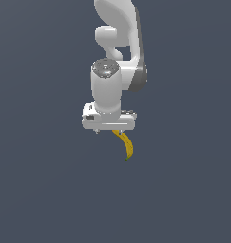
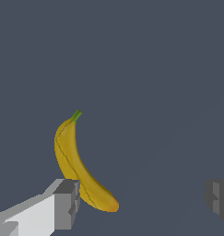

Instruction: Pick up the object and move it to a goal position.

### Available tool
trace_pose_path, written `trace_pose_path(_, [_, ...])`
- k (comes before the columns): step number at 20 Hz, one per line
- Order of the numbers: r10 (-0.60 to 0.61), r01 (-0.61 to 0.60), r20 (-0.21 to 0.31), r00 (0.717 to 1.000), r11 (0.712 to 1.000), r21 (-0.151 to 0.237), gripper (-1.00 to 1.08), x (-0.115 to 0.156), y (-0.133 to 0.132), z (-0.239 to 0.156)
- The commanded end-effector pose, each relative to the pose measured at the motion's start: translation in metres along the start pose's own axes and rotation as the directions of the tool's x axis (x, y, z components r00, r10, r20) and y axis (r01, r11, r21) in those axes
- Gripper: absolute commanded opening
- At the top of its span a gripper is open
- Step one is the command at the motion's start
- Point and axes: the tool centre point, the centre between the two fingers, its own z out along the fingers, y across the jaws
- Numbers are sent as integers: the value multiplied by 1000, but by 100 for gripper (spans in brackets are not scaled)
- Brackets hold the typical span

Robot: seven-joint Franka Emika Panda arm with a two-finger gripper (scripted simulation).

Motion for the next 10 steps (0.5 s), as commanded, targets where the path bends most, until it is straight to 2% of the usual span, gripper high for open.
trace_pose_path(1, [0, 0, 0, 1000, 1000, 0, 100, 0, 0, 0])
trace_pose_path(10, [-56, 56, -21, 998, 998, 1, 100, 7, -8, -2])
